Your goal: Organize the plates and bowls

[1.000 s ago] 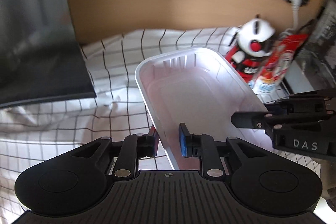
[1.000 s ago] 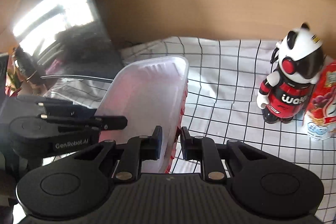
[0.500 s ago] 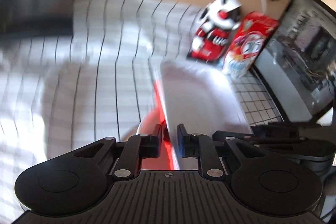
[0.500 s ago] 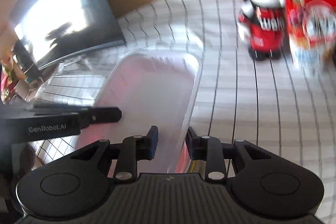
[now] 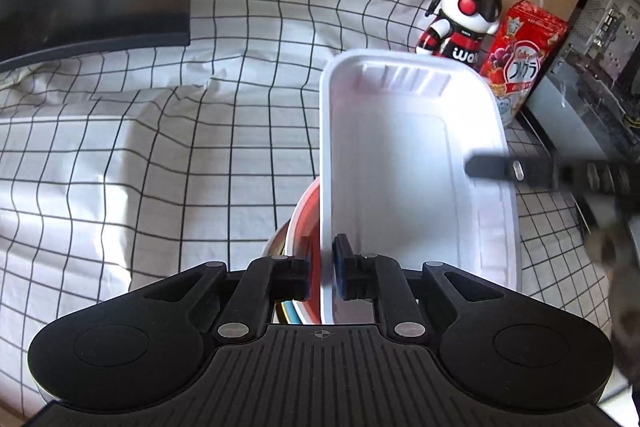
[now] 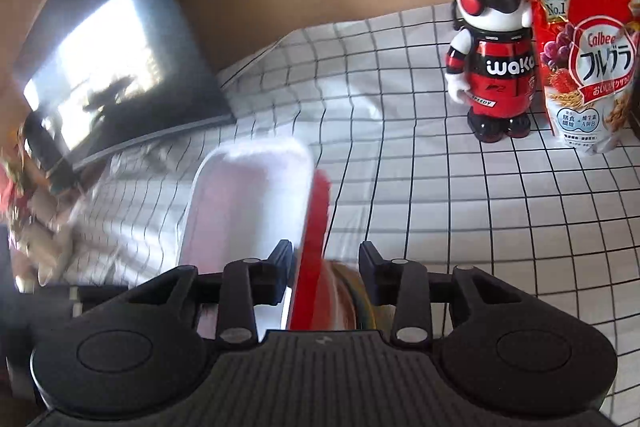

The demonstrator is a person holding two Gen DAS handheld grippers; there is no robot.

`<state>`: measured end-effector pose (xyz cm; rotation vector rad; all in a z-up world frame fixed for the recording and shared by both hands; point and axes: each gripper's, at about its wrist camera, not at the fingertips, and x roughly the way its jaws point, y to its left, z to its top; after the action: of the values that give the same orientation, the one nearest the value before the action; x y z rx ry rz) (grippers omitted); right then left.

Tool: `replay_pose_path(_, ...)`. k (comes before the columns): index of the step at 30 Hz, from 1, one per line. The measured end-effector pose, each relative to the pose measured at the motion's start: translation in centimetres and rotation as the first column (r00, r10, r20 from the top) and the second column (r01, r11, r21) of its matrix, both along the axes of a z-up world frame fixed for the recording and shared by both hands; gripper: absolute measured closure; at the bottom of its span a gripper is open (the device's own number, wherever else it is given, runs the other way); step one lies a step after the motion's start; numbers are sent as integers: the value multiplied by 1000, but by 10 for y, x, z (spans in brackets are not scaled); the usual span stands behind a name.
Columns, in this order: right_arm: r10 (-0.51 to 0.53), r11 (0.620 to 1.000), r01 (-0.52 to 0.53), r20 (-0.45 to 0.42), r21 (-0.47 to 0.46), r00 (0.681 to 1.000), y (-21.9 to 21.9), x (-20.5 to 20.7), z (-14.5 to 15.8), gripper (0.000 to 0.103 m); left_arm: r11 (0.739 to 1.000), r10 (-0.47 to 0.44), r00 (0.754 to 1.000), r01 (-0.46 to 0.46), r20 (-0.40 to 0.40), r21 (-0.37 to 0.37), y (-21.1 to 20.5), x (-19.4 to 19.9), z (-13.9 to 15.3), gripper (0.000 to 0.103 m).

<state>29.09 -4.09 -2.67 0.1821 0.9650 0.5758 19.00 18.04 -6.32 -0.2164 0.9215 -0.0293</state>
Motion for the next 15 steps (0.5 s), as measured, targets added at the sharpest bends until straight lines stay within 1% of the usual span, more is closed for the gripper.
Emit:
replay_pose_path(4, -33, 998, 36, -60, 52, 998, 7, 25, -6, 64, 1000, 1, 1000, -1, -8, 0, 0, -2, -1, 89)
replay_pose_path(8, -8, 994, 20, -106, 108, 994, 17, 38, -4, 66, 1000, 0, 1000, 0, 0, -18, 1, -2, 4, 89)
replay_pose_path(9, 2, 993, 10, -100, 116, 995, 19, 37, 0, 68, 1000, 2, 1000, -1, 11, -23, 2, -2, 7, 89)
replay_pose_path(13, 63, 990, -61, -9, 129, 998, 23, 25, 21, 69, 1000, 11, 999, -10, 52, -21, 5, -4, 22, 89)
replay_pose_path(15, 75, 988, -74, -2, 133, 997, 22, 21, 24, 69, 1000, 13, 999, -12, 53, -12, 6, -4, 24, 89)
